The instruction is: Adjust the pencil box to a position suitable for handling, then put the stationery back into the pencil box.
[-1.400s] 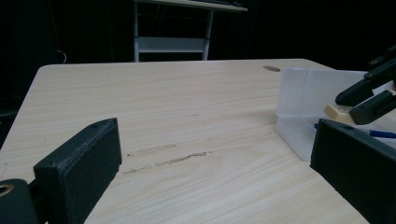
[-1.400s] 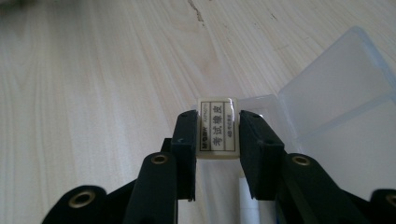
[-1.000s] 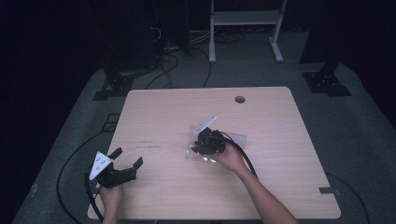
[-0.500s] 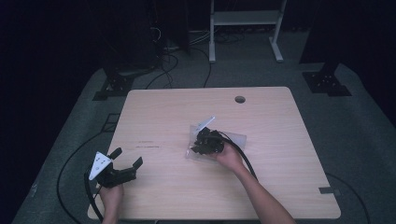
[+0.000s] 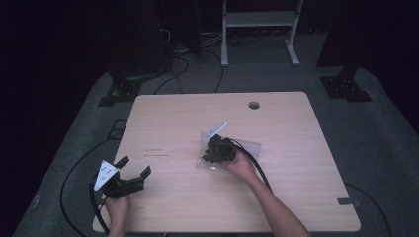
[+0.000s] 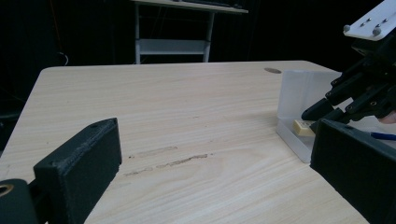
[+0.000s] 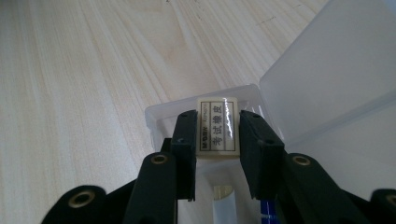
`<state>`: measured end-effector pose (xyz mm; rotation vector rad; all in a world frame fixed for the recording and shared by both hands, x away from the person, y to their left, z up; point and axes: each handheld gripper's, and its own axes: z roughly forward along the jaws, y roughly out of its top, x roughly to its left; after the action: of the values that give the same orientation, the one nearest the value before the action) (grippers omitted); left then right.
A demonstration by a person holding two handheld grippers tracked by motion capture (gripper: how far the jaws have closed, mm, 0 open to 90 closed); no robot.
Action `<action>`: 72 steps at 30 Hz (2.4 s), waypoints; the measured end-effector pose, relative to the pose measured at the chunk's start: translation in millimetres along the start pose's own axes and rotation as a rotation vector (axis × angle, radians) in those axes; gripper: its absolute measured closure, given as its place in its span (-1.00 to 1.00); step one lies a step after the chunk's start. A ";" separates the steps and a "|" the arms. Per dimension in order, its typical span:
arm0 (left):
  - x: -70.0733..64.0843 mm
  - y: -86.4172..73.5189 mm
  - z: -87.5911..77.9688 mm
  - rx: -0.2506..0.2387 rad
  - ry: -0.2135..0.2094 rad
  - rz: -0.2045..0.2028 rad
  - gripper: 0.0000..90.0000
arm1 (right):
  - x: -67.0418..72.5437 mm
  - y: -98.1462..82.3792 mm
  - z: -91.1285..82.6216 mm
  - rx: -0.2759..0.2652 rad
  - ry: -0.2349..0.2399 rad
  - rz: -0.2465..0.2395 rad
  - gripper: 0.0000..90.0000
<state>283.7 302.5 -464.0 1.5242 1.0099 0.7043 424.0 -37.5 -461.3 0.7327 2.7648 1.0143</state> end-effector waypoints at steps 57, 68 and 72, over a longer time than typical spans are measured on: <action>0.4 -0.7 4.9 0.013 -0.004 0.013 -0.98 | -11.7 -31.1 -57.7 -0.130 0.042 0.049 -0.17; 0.9 -0.9 4.4 0.013 0.001 0.011 -0.98 | -9.8 -41.4 -74.0 -0.147 0.043 0.036 -0.19; 0.6 -1.5 4.7 0.022 -0.002 0.013 -0.98 | -10.6 -50.0 -78.3 -0.148 0.042 0.055 -0.21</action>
<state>287.7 300.8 -466.5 1.5512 1.0100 0.7027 392.9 -121.2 -433.2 0.7785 2.6819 1.2429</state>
